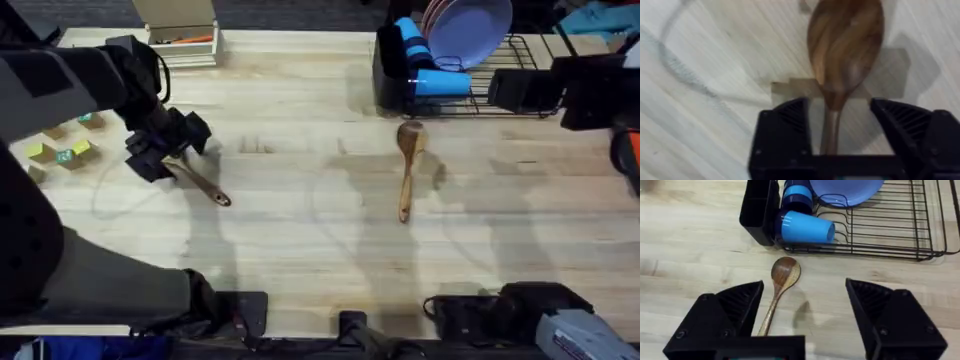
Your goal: Pick up the spoon on the table one by one and put them onto the rack
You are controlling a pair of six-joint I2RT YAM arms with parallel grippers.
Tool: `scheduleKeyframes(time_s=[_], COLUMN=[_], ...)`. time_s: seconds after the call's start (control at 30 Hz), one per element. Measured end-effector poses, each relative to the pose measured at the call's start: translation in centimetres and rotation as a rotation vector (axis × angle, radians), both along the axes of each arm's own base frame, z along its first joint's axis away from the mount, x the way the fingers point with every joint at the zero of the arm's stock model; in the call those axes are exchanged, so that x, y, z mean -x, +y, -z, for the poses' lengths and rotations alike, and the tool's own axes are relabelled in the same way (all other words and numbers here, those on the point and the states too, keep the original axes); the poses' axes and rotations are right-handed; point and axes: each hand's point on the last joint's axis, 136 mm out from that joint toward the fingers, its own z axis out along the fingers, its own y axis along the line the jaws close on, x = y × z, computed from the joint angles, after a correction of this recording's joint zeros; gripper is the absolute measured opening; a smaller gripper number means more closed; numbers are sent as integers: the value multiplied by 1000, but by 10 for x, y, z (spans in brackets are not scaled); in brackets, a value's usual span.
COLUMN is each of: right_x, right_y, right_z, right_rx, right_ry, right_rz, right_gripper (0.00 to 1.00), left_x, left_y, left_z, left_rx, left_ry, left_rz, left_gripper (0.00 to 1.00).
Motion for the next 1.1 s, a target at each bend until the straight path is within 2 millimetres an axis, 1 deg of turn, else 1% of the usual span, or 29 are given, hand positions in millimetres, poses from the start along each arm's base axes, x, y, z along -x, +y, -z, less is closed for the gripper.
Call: scheduleKeyframes(time_s=[0.13, 0.33, 0.4, 0.47, 0.5, 0.53, 0.83, 0.97, 1.0, 1.1], right_x=[0, 0, 0, 0, 0, 0, 0, 0, 0, 0], right_y=[0, 0, 0, 0, 0, 0, 0, 0, 0, 0], right_z=[0, 0, 0, 0, 0, 0, 0, 0, 0, 0], right_rx=[0, 0, 0, 0, 0, 0, 0, 0, 0, 0], right_ry=[0, 0, 0, 0, 0, 0, 0, 0, 0, 0], right_rz=[0, 0, 0, 0, 0, 0, 0, 0, 0, 0], right_gripper=[995, 996, 996, 996, 996, 995, 996, 996, 996, 996], left_x=[-3, -4, -4, -4, -6, -7, -8, -14, -30, -51], left_y=[-2, -2, -1, -1, -1, 0, -3, -11, -37, -70], left_z=[0, 0, 0, 0, -1, -1, -2, -3, -5, -15], left_rx=[7, 5, 4, 4, 2, 1, -4, -24, -23, -11], left_ry=[-13, -15, -15, -20, -25, -28, -23, -5, -10, -52], left_rz=[5, 2, 1, -3, -2, -2, 8, 47, 133, 228], left_gripper=[507, 307, 221, 106, 69, 57, 57, 53, 50, 47])
